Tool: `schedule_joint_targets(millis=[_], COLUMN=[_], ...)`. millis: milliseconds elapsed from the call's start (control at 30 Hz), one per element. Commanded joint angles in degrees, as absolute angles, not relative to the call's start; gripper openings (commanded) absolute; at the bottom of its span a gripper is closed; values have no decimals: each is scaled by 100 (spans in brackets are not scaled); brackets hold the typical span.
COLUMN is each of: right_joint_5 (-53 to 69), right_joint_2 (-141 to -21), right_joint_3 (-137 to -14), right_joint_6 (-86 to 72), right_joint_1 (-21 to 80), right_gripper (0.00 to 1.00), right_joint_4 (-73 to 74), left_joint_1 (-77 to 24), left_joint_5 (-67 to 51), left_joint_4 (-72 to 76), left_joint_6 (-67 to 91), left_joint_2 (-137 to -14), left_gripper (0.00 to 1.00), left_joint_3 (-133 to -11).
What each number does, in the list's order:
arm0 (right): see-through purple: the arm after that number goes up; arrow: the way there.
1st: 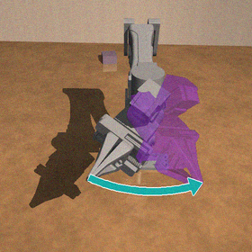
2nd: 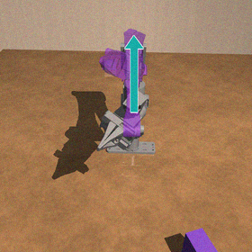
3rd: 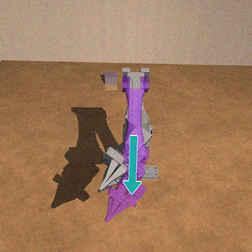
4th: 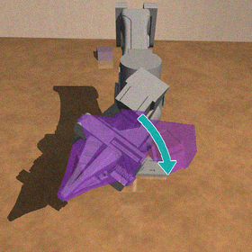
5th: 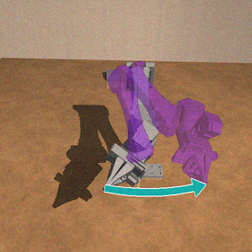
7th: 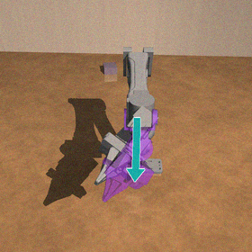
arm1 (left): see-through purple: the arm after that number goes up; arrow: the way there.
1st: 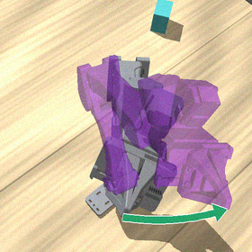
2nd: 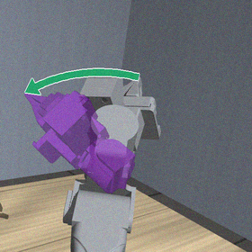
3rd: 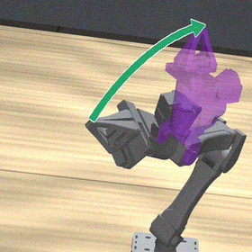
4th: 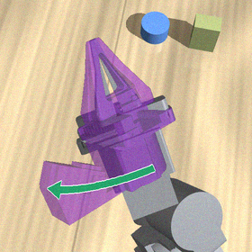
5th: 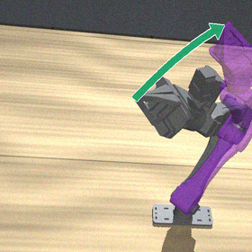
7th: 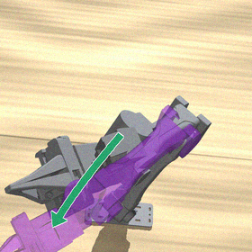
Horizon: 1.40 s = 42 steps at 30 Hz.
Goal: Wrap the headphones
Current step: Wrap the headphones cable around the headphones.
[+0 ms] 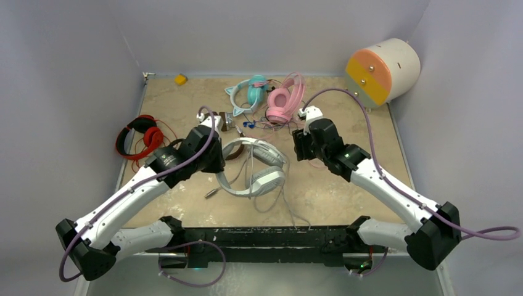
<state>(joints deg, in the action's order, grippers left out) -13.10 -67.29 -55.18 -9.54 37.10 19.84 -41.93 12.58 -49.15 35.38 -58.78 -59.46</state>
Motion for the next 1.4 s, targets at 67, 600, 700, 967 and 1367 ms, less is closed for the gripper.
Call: schedule_joint_targets(millis=[67, 600, 700, 967, 1367], right_joint_5=[-534, -987, -1987, -1358, 1315], right_joint_2=[-6370, -5567, -5284, -3986, -3917], right_joint_3=[-4766, -3547, -3592, -3108, -2690], right_joint_6=[-1431, -1854, -2240, -2133, -1424], right_joint_1=[3612, 3607, 3591, 3591, 3587], right_gripper=[73, 88, 88, 87, 84], right_joint_4=[919, -448, 158, 335, -1133], left_joint_1=[-4000, -3477, -3267, -2655, -2496], left_joint_5=[205, -1259, -1555, -2120, -2170], left_joint_4=[-4889, -5331, -5284, -5121, -5089], left_joint_6=[3823, 3884, 3913, 4008, 3973], left_joint_2=[-5841, -6982, -7209, -7610, -7634], left_gripper=[0, 0, 0, 0, 0], left_joint_3=[-7164, -9529, -9817, -10212, -10170])
